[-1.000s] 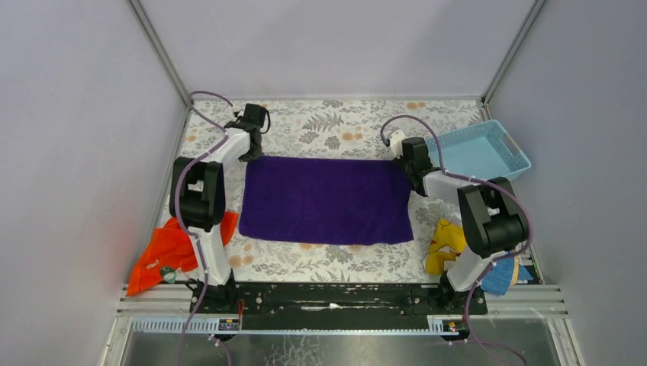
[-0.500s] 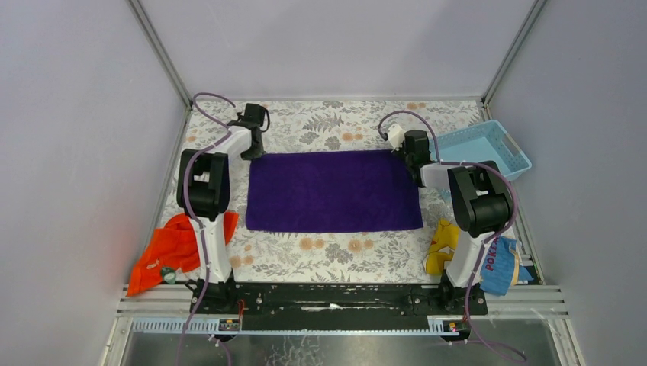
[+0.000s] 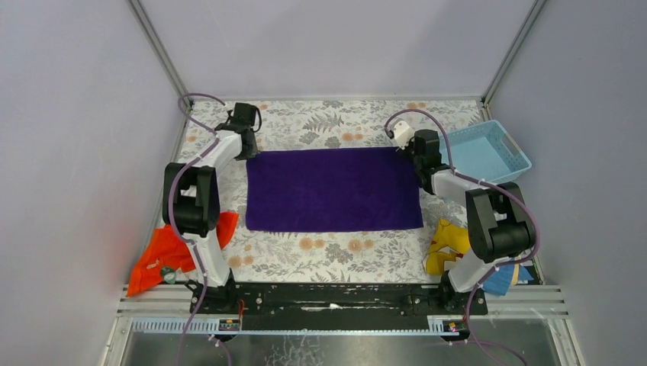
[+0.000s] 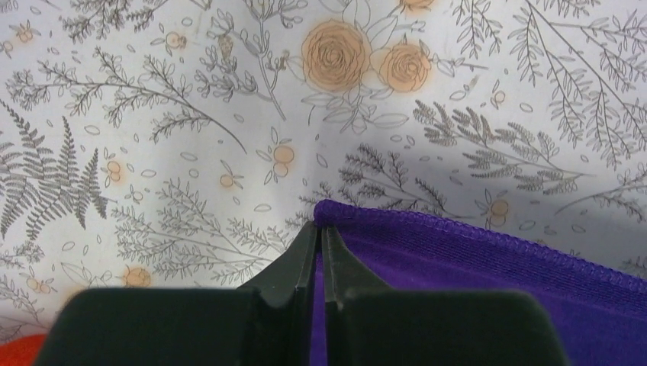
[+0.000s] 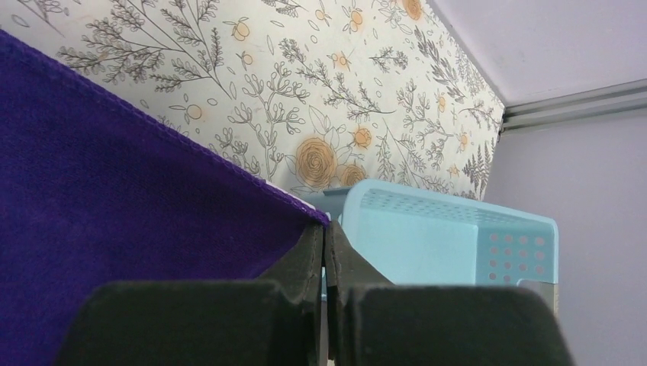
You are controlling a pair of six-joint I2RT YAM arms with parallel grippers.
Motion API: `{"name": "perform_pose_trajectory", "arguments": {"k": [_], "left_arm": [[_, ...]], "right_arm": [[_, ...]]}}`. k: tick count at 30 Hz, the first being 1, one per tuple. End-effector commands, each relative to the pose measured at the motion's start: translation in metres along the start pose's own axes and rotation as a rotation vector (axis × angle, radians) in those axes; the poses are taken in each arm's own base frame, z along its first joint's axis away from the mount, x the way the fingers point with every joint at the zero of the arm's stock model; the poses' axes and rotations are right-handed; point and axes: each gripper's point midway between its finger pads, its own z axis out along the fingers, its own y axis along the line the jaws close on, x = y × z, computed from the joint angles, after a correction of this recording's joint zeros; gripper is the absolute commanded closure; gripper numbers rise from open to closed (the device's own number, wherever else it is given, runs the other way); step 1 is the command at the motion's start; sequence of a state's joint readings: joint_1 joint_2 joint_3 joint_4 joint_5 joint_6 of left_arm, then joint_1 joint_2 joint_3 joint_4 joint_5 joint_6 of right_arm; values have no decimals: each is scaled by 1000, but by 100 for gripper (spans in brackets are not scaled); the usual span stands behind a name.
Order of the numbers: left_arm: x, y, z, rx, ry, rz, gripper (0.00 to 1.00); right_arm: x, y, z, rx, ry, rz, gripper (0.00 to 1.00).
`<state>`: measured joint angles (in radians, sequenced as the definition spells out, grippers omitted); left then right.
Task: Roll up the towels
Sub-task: Fold the towel at the center of the board.
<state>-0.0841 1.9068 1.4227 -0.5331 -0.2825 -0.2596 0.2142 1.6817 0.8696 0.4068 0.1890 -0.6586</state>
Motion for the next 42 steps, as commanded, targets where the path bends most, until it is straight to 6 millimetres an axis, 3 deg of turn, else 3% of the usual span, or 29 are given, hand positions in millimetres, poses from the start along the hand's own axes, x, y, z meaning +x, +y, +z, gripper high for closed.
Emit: {"name": "perform_pose_trajectory", "arguments": {"k": [1,8,15,21,27,29,33,39,42], "left_arm": [[2,4,-9,24,-18,-37,100],[22,9,-28,40,15,-54,100],[46,21,-48,33,40,-101,100],[74,25,-63,65,64,-153,100],[99,34,-73,68,63,-217,100],[99,35,-74,76,40,-234,100],[79,37,-69,61,-4,-249,100],[10,32,-59,32,-103,-222,100],[-15,33,-50,-5,-134,-200,100]], "right_arm": [[-2,-2,-15,-17,-12,47,100],[7,-5,-35,9,13,115,100],[27,5,-61,-14,85,190,100],[28,6,-86,-11,102,330,100],[40,16,-100,-19,154,427,100],[41,17,-102,-15,162,452,100],[30,7,-90,16,104,432,100],[11,-12,-52,75,42,294,100],[5,-19,-32,97,26,219,100]]}}
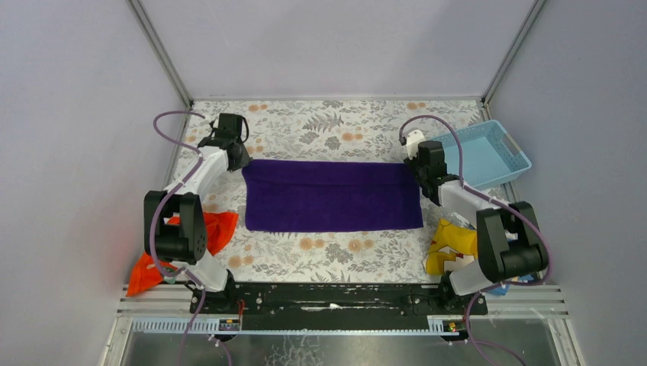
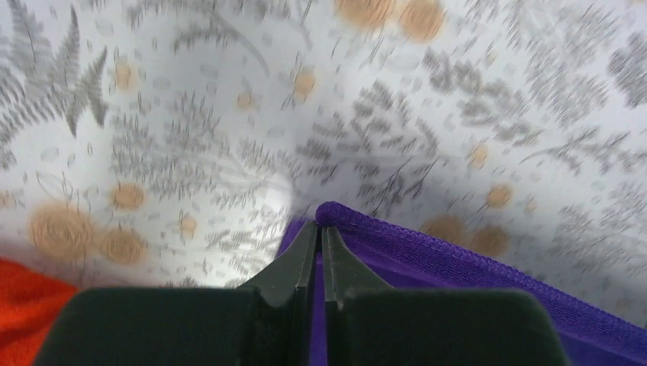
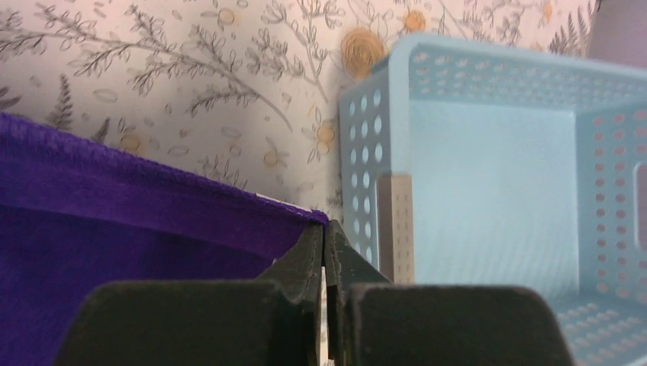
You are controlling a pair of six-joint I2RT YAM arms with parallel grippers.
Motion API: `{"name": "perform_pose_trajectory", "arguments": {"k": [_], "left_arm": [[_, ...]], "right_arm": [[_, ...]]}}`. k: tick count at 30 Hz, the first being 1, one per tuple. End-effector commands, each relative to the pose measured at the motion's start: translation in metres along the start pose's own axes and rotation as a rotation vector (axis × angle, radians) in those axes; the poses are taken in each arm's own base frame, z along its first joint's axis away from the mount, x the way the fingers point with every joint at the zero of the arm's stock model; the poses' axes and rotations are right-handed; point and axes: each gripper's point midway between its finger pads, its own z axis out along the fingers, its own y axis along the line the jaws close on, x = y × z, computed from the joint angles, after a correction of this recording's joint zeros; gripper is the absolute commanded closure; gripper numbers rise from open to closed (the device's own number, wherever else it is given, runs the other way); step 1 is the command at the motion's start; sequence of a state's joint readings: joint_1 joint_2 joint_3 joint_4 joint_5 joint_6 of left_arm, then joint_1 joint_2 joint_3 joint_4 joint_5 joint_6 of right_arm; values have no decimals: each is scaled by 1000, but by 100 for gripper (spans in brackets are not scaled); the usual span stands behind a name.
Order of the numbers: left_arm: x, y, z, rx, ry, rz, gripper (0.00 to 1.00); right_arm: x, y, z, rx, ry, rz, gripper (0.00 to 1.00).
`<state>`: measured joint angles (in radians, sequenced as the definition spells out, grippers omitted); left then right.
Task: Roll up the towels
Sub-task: Fold the towel at the center of the board.
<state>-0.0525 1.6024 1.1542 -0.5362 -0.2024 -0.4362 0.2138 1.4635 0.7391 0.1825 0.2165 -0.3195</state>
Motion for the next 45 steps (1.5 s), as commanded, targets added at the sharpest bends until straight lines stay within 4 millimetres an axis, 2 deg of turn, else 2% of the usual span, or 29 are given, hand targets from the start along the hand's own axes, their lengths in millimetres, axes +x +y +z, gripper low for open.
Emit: {"name": "perform_pose_trajectory", "arguments": {"k": [1,5,10,19,22,25,27,33,34,39,45], "left_arm": [[-60,1,9,-68,-149,24,100],[-71,1,25,-111,-154,66,100],[-68,5,41,-142,-132,99,100],[-73,-3,44,-110,-134,101,100],[-76,-2,40,-110,-145,100,100],[-80,-2,35,-105,-160,96,100],[-76,-4,34,-92,-147,87,100],[-52,6,31,-101,-105,68,100],[-48,8,29,-105,-97,66,100],[-32,16,13,-96,-80,43,100],[2,31,-3,-99,-16,13,100]], "right_arm": [[-51,-34,23,131,-131,-101,100],[-59,-30,46,120,-144,-149,100],[-59,-25,70,116,-139,-207,100],[-71,-29,73,130,-175,-221,100],[-71,-30,69,141,-181,-201,100],[-79,-33,64,149,-215,-190,100],[-81,-32,62,129,-207,-191,100],[-67,-25,47,89,-178,-159,100],[-70,-28,38,95,-186,-150,100],[-52,-27,17,83,-137,-108,100],[-28,-26,-10,81,-66,-12,100]]}}
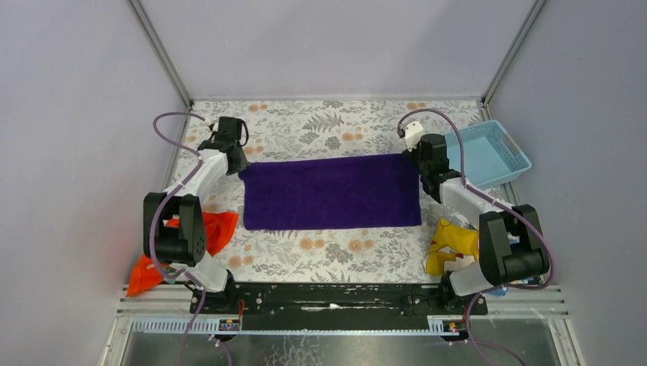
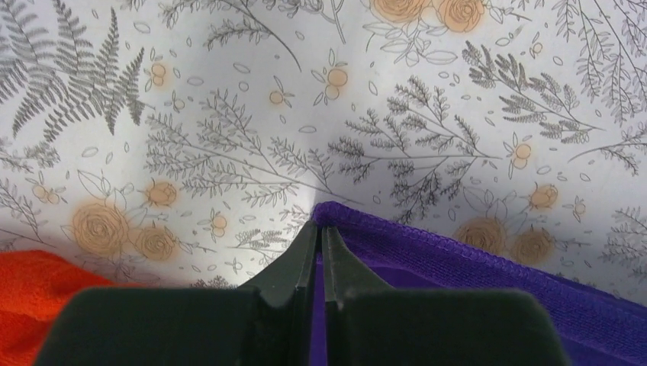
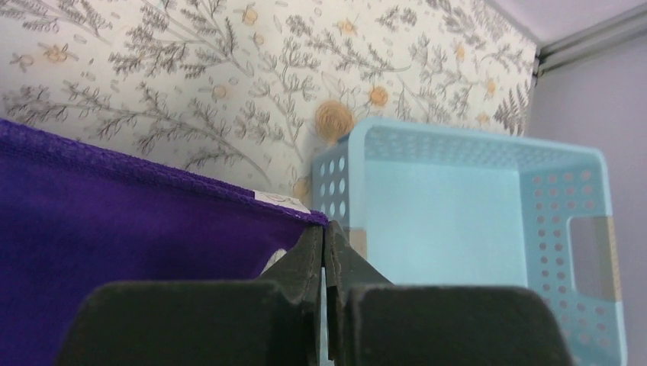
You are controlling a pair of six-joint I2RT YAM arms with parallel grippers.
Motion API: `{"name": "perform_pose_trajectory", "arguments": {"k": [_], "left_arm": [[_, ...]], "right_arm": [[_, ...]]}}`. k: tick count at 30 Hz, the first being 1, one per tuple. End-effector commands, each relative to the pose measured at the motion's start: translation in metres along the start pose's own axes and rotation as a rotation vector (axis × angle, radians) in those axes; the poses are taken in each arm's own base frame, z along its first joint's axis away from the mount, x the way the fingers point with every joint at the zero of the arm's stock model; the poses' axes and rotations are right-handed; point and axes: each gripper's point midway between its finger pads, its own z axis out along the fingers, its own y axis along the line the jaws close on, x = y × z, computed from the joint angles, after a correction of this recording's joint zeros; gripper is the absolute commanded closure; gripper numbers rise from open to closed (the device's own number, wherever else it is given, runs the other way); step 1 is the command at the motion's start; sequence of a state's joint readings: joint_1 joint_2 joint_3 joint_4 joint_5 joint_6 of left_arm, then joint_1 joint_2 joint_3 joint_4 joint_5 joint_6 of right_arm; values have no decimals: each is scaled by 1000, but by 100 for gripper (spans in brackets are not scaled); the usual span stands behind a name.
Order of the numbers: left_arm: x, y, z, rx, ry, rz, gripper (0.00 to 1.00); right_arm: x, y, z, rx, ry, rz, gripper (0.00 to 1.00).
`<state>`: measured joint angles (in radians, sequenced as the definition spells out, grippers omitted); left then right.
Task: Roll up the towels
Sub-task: Fold the towel at the center of the board.
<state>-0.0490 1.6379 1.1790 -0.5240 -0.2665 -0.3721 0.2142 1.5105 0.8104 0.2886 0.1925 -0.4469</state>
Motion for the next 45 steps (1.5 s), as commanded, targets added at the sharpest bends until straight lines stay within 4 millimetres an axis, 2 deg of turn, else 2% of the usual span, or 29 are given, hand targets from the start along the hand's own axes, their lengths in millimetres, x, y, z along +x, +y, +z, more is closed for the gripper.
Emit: {"name": "perform_pose_trajectory", "arguments": {"k": [1,5,10,15,20,24,29,38,45], "left_arm": [[20,22,-13,-32,25,-55,100],[41,28,-25,-11,42,-85,100],[61,31,-38,30,51,-130,100],[85,37,-44,44,64,-199,100],[99,42,-42,38,51,-253,100],[112,45,-35,21,79,-267,100],[116,41,-31,32,94,-279,100],[101,47,-35,6,46,-264,100],[107,50,-32,-13,52,-274,100]], "right_arm": [[19,-9,-27,56,69,111,100],[36,-4,-46,59,120,183,100],[45,-5,-66,83,158,284,100],[57,2,-77,91,184,366,100],[80,13,-81,98,234,409,100],[92,23,-84,89,252,458,100],[93,24,-85,91,253,473,100],[82,17,-97,41,292,378,100],[94,30,-103,-50,325,276,100]]}}
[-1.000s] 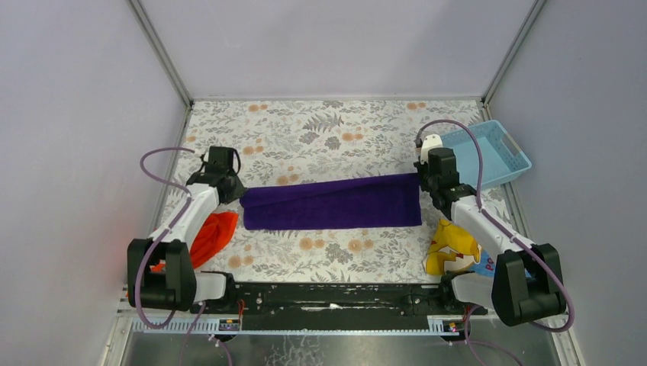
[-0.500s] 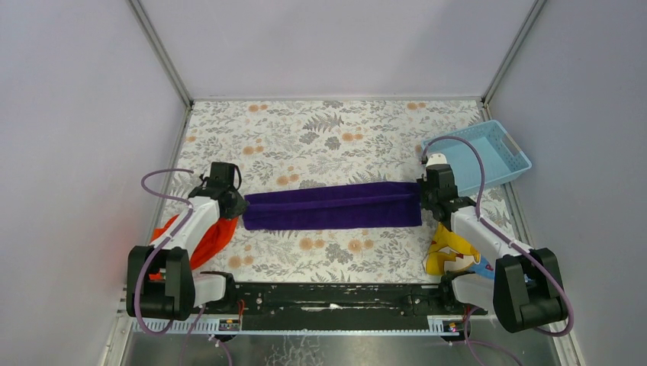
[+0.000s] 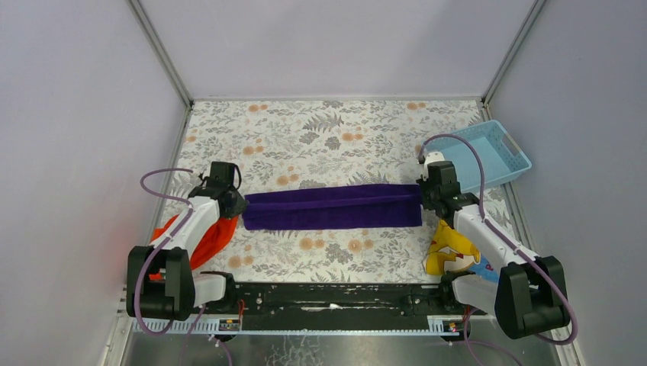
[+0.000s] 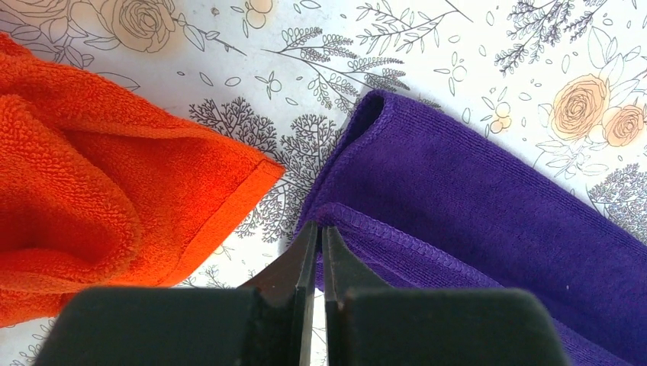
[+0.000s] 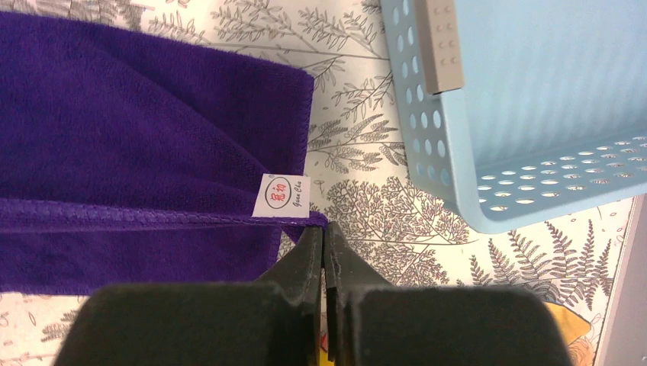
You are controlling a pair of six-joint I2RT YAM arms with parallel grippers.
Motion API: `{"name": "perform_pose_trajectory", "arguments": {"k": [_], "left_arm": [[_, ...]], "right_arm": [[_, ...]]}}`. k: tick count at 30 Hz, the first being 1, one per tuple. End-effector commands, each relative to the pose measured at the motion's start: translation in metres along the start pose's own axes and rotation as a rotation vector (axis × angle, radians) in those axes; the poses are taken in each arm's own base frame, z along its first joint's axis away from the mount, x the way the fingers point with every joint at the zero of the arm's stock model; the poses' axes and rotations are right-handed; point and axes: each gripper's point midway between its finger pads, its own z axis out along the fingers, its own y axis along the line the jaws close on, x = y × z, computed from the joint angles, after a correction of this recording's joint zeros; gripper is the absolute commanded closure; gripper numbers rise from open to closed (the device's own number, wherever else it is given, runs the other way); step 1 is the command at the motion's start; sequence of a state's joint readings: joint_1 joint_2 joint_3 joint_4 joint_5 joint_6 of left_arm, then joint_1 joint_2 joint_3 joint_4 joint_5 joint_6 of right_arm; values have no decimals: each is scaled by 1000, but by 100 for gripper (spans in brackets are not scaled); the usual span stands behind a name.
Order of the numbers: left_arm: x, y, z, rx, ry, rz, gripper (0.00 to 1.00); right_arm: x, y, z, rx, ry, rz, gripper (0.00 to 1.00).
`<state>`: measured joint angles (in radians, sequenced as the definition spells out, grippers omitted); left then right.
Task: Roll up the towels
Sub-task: Fold the towel at the center of the board.
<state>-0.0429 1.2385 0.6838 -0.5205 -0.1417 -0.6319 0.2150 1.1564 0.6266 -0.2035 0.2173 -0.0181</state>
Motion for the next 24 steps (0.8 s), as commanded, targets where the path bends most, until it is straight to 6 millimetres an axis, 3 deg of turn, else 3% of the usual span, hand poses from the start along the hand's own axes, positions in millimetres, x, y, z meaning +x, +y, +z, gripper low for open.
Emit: {"name": "perform_pose_trajectory", "arguments": {"k": [1,8,12,20,24], "left_arm": [[-23,10,2,-56,-97,-33,100],[-31,4,7,-49,-110,-40,100],[-57,-15,3,-23,-147,2,100],[-93,-31,-11,7,-245,48,100],[-93,-32,-14,14,-241,56,100]], "right_arm": [[1,-7,-4,1,16,-94,100],[16,6,10,-70,89,-145,100],[11,4,13,-57,87,-165,100],[-3,-1,6,-38,25,-167,100],[-6,-5,4,-19,11,-163,100]]}}
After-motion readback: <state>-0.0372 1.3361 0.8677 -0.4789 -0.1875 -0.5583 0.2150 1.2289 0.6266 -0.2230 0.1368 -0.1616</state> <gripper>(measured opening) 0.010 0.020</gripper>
